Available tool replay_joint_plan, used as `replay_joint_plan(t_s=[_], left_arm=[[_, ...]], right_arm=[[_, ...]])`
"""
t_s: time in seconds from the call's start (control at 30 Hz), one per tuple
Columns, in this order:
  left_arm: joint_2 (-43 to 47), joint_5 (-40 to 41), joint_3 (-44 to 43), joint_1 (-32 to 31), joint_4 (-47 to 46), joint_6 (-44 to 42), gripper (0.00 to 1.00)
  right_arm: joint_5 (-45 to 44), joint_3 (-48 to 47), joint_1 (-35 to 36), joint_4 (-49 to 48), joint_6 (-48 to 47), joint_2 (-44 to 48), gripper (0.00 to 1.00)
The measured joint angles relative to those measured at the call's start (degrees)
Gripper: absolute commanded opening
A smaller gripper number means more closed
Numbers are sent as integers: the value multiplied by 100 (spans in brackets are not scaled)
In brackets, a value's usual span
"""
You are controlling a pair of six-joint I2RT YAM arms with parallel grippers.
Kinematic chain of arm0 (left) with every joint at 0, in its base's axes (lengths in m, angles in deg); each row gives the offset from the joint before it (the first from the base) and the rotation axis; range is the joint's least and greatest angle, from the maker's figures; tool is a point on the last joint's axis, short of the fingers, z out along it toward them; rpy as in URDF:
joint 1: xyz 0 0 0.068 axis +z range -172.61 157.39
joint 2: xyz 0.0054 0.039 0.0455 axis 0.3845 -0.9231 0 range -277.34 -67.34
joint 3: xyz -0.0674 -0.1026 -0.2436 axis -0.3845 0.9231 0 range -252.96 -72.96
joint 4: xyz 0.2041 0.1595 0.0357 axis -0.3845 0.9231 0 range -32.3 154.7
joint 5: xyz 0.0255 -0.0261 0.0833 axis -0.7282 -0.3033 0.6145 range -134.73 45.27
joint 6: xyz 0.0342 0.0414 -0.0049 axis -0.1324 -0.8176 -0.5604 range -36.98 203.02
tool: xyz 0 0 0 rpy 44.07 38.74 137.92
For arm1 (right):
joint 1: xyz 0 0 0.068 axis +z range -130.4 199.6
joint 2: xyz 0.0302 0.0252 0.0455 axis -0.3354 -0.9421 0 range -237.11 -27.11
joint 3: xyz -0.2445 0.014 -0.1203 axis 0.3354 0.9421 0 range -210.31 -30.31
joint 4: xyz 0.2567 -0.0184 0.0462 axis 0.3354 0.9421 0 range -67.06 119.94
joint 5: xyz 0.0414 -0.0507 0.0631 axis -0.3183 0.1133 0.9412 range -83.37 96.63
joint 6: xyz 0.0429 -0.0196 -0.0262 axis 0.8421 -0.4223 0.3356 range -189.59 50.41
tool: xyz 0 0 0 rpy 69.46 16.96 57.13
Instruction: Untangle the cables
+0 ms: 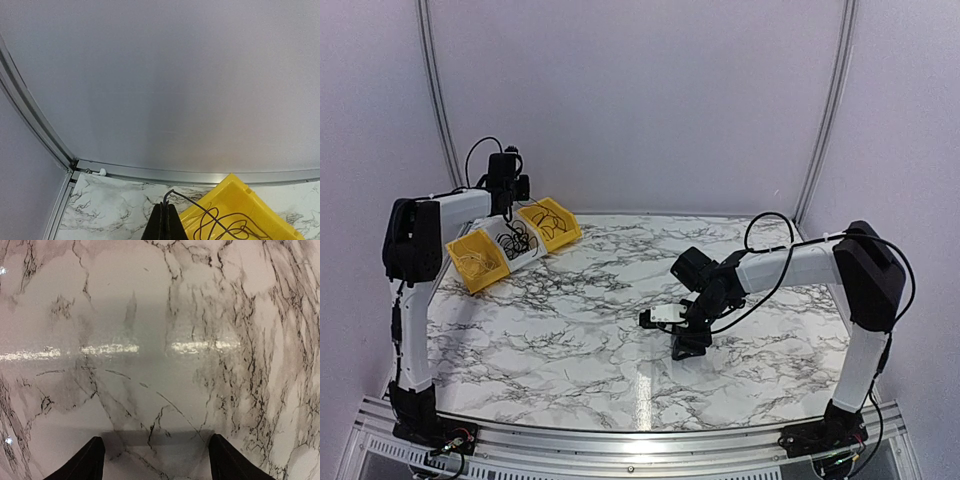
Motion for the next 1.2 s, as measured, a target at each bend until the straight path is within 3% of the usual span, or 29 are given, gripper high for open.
replay_joint_plan(t_s=[0.2, 0.47, 0.67, 0.77, 1.0, 1.2], left_arm=[[-605, -256, -555, -66, 33, 227, 0], [-1060, -608, -579, -232, 243, 337, 0], [-1060, -734, -577, -313, 269, 385, 39], [-977, -748, -483, -308, 284, 415, 51], [13, -758, 411, -310, 474, 629, 61], [1631, -802, 1469, -391, 452, 739, 63]], right_arm=[[-2, -2, 0, 0, -7, -7, 71], [-4, -46, 0, 4, -66, -42, 71], [-20, -63, 0, 20, -81, -50, 71], [-26, -66, 0, 22, -81, -50, 71], [-153, -48, -79, 11, -72, 37, 72], [-153, 17, -767, -140, 81, 789, 73]])
